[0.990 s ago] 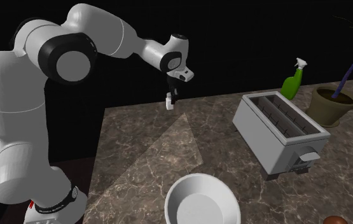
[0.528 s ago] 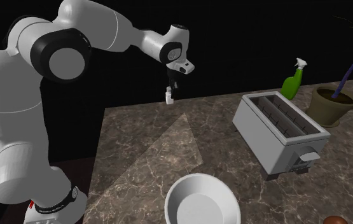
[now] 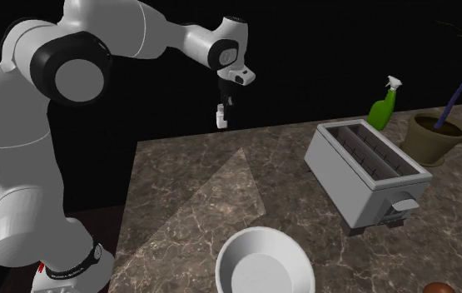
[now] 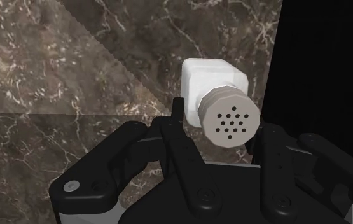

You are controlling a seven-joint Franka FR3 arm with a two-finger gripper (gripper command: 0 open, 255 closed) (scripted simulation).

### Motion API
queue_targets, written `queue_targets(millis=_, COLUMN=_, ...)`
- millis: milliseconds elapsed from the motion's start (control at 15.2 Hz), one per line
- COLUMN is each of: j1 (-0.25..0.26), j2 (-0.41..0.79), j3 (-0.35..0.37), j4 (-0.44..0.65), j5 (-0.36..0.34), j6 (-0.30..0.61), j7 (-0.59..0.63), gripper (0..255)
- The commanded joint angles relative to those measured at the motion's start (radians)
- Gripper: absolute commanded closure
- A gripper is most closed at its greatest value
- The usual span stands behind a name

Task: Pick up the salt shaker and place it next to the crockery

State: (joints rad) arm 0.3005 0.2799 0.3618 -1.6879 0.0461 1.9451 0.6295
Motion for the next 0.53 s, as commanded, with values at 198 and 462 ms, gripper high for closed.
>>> queue_targets(millis=198, j1=0.0, j2=-0.01, j3=0.002, j4=0.053, j5=0.002, j6=-0.063, j7=0.005, gripper=255)
queue_targets(millis=462, j1=0.001, j2=-0.016, j3=0.003, j4=0.099, j5=0.003, j6=-0.114, j7=0.009, gripper=255)
